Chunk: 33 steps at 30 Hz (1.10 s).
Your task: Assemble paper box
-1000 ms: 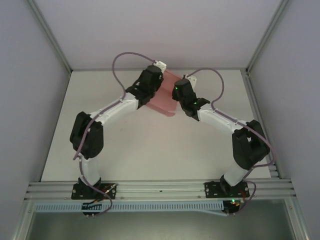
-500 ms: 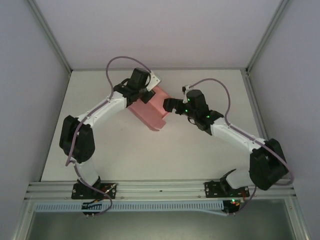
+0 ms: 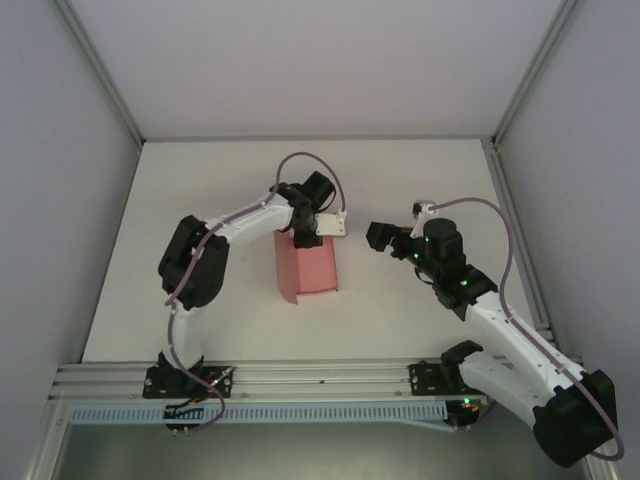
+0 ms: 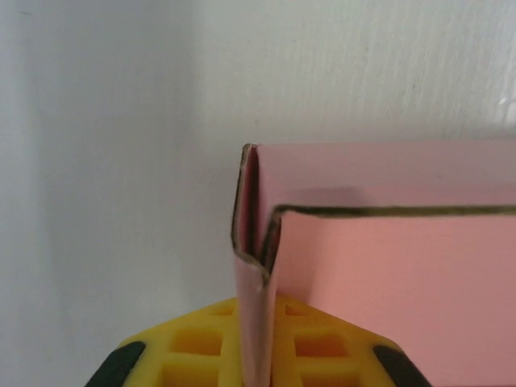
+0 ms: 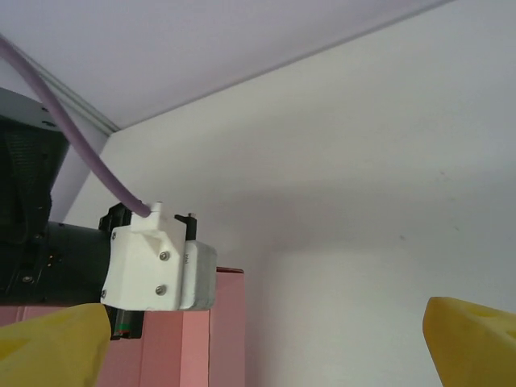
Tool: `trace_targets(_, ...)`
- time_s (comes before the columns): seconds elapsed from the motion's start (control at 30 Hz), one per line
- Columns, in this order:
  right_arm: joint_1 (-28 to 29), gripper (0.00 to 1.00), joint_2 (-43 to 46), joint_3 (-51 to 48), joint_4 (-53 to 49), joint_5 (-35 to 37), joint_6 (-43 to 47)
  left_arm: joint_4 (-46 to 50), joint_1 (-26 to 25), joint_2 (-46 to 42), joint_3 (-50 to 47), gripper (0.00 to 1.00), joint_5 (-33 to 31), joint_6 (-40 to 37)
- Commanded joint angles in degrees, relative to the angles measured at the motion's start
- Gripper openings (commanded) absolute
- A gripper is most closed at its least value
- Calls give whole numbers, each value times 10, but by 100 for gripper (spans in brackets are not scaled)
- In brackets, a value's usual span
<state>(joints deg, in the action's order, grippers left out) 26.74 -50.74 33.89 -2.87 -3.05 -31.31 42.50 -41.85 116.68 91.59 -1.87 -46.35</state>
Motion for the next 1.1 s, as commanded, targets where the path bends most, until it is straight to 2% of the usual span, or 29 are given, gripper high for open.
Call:
trace_targets(0.0,-7,100,4,-4,-34,41,-11,40,0,16,32,27,1,-23)
trace_targets(0.1,-7,100,-1,2,-38,36,-1,38,-1,10,36,49,6,-21)
trace_targets(0.17,-8,100,-6,4,-37,36,5,32,-2,-2,34,60,13,-20)
trace_targets(0.43,-8,100,-62,28,-21,-21,62,-43,1,-76,-10,73,35,-18)
trace_targets(0.6,-8,100,-103,44,-15,-35,73,-55,21,-72,0,73,39,23)
trace_targets(0.7,-7,100,-138,55,3,-89,117,-84,49,-91,-11,74,74,57)
trace_targets(0.77,-6,100,-176,79,11,-133,174,-143,65,-125,-33,100,76,103)
trace_targets(0.87,-4,96,-265,165,-24,-198,284,-248,89,-196,-87,100,80,196)
trace_targets(0.93,1,90,-346,249,-86,-238,373,-306,103,-245,-123,100,60,278)
trace_targets(1.07,25,76,-519,458,-292,-276,544,-352,151,-333,-186,100,19,466)
